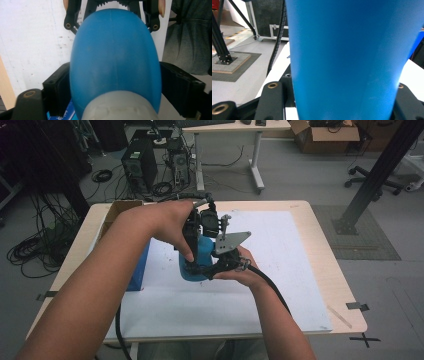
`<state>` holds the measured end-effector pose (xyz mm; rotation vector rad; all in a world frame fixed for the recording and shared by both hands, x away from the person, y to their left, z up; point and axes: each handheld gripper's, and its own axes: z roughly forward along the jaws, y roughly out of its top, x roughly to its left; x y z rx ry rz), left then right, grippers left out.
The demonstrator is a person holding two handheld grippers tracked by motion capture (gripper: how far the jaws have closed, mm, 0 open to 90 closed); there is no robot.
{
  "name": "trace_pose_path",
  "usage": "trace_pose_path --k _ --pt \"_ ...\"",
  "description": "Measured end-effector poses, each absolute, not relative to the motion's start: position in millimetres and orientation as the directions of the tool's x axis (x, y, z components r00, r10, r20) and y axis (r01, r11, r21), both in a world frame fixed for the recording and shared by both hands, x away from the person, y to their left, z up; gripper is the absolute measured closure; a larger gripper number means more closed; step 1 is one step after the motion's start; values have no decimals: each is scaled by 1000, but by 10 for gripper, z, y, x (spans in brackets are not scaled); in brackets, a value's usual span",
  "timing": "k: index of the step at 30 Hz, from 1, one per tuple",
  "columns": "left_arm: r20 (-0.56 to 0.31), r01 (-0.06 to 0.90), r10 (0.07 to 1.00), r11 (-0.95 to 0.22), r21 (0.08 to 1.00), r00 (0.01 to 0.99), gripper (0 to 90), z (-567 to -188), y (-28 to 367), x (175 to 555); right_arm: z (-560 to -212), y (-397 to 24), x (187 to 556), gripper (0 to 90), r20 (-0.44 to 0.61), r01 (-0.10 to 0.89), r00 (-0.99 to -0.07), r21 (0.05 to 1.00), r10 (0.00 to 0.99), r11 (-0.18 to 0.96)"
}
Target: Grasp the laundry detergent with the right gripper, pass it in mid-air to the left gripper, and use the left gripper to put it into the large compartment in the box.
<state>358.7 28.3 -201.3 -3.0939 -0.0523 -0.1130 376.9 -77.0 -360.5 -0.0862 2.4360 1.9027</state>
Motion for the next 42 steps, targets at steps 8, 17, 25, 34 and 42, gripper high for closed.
trace_pose_path --k 8,17,25,34,42 --pt "68 38 35 -998 -40 997 244 -2019 287 3593 -3599 -769 3768 443 -75 -76 -997 967 -11 241" --pt "74 46 42 -998 -50 996 307 -2027 273 3596 -3603 -764 3763 443 -76 -76 -997 967 -10 242" --pt "83 71 66 -996 -56 994 377 -2026 273 3615 -3601 -753 3762 444 -82 -83 -997 967 -11 241" --pt "97 87 80 -993 -76 992 383 -2025 250 3592 -3605 -757 3751 440 -74 -75 -997 968 -14 241" --pt "100 94 86 -992 -80 991 384 -1984 268 3577 -3592 -746 3736 425 -86 -88 -996 970 -18 226"
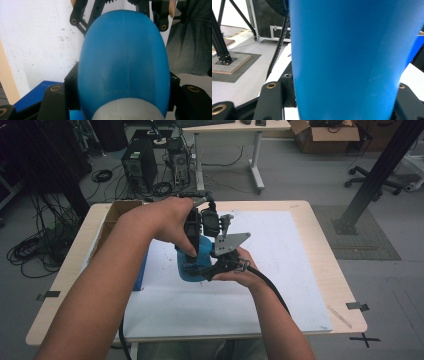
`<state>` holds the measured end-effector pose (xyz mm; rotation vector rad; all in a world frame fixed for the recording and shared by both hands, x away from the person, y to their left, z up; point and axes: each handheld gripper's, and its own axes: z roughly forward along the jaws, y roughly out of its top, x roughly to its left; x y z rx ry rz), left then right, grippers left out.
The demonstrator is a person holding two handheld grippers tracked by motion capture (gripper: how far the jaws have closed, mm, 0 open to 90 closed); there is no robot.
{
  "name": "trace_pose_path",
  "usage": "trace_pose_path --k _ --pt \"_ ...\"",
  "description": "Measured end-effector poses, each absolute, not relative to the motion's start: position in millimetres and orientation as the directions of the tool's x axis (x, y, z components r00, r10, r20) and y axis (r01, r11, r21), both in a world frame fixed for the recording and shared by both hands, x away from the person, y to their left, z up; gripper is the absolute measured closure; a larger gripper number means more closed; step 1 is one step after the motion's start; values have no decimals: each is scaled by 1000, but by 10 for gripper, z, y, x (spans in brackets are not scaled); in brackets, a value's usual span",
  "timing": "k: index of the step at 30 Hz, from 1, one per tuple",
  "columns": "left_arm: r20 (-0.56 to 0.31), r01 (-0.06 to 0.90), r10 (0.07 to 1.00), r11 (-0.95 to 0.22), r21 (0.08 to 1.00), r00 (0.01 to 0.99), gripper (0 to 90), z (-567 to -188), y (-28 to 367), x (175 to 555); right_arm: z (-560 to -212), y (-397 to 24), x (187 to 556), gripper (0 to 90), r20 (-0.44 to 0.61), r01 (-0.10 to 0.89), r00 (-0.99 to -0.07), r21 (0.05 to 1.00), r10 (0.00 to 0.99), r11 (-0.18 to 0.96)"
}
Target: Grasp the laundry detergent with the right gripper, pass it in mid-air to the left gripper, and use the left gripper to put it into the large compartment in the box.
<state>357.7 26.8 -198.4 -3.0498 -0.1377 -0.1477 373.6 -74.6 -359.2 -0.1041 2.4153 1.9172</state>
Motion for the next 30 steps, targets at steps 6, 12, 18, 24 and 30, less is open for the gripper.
trace_pose_path --k 6,12,18,24,30 --pt "104 96 88 -992 -77 991 384 -1954 292 3586 -3604 -762 3756 218 -50 -44 -998 979 26 201" --pt "103 105 97 -991 -81 990 384 -1938 309 3600 -3595 -804 3752 185 -42 -32 -998 981 45 193" --pt "102 107 100 -992 -66 990 385 -1928 311 3604 -3624 -800 3759 141 -38 -27 -998 980 55 195" --pt "100 101 94 -992 -72 991 385 -1925 298 3606 -3644 -807 3763 115 -37 -24 -997 981 67 190" --pt "96 103 96 -992 -71 991 385 -1922 294 3613 -3648 -814 3768 90 -36 -23 -997 982 66 190"
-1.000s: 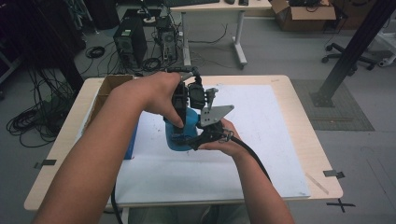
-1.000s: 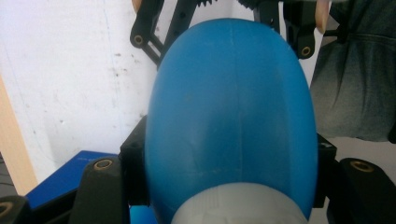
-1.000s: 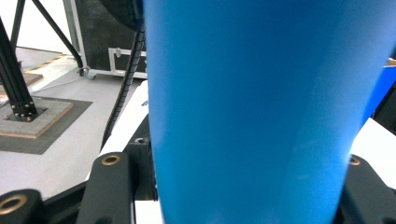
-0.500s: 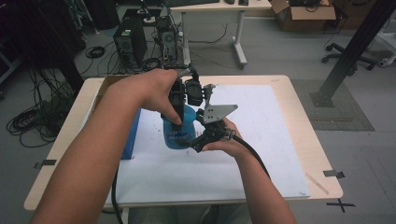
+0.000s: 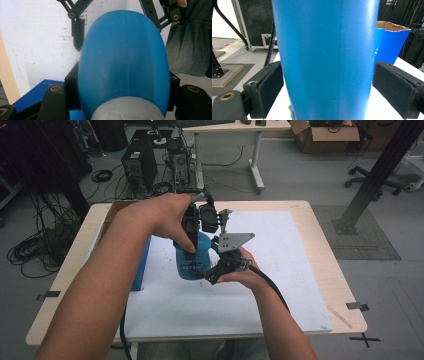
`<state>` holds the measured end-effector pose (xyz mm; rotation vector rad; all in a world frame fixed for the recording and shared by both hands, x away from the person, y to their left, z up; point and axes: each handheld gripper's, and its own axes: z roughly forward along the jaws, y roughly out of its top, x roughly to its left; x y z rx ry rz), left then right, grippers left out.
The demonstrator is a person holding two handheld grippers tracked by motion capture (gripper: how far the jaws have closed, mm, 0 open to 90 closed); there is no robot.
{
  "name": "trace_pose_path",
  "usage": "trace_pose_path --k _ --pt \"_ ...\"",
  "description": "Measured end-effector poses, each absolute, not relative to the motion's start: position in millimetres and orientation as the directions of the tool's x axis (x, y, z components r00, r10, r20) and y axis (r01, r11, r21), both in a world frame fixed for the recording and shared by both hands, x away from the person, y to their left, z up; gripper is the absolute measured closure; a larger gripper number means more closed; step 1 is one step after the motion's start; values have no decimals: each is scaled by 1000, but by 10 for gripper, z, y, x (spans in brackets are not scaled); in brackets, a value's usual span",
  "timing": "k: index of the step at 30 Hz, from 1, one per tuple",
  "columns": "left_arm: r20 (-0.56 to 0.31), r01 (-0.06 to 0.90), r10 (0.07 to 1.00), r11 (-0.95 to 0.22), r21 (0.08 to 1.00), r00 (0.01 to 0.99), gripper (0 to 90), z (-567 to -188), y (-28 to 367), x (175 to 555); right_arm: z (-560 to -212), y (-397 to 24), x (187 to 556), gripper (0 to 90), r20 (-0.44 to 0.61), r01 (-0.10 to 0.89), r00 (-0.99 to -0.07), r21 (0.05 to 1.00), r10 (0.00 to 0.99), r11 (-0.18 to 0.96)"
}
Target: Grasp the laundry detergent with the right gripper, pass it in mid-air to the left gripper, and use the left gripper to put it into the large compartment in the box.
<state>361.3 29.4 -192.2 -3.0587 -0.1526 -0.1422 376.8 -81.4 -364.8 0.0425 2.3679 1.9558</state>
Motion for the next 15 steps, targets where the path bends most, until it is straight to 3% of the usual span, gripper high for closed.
trace_pose_path --k 6,15 --pt "94 108 101 -992 -72 990 385 -1921 294 3625 -3660 -853 3761 0 -21 -6 -997 980 75 197" --pt "97 120 113 -990 -69 989 385 -1923 268 3645 -3615 -1055 3740 0 -34 -8 -994 971 105 239"
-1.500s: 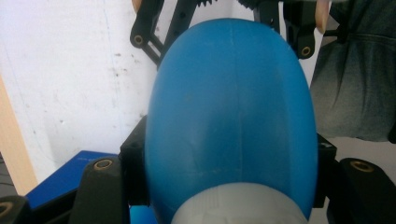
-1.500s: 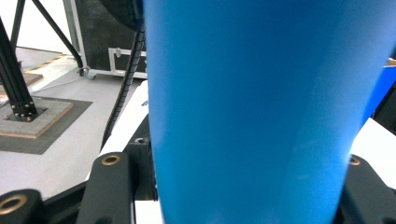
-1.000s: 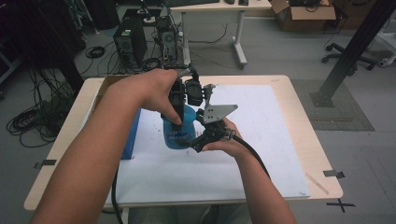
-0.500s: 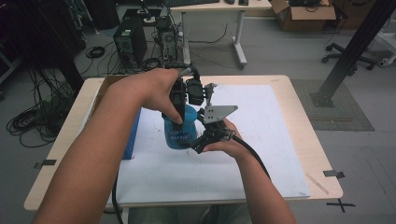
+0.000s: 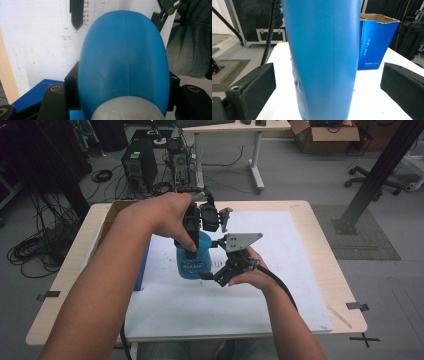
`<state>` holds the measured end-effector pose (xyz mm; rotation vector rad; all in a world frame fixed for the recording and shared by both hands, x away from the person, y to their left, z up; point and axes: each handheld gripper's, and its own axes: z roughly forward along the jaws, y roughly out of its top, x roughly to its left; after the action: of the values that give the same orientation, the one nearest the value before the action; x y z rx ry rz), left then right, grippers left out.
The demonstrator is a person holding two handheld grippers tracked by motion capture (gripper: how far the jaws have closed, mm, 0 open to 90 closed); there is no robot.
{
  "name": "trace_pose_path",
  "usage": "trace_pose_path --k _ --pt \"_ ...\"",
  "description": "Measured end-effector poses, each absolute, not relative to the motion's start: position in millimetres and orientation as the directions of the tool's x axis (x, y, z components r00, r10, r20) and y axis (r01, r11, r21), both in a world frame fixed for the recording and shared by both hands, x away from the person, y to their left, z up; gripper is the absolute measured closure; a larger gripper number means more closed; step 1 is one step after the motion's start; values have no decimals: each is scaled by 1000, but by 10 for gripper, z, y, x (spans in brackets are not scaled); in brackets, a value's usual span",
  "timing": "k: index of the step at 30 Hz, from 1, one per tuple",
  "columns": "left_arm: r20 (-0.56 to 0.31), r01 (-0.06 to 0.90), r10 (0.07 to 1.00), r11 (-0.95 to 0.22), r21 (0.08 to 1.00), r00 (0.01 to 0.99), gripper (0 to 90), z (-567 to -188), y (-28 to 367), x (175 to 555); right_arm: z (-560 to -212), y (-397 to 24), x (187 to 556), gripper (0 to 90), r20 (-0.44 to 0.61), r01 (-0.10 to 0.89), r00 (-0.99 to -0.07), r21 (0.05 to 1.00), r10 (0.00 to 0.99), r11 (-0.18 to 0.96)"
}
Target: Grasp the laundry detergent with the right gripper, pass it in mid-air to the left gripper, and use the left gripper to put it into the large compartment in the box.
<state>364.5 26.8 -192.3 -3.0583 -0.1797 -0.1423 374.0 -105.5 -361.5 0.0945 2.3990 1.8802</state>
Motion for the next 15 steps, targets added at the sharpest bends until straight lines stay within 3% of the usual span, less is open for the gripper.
trace_pose_path --k 15 --pt "104 175 167 -982 -74 981 384 -1923 207 3692 -3407 -1719 3707 0 -79 -19 -986 930 150 368"
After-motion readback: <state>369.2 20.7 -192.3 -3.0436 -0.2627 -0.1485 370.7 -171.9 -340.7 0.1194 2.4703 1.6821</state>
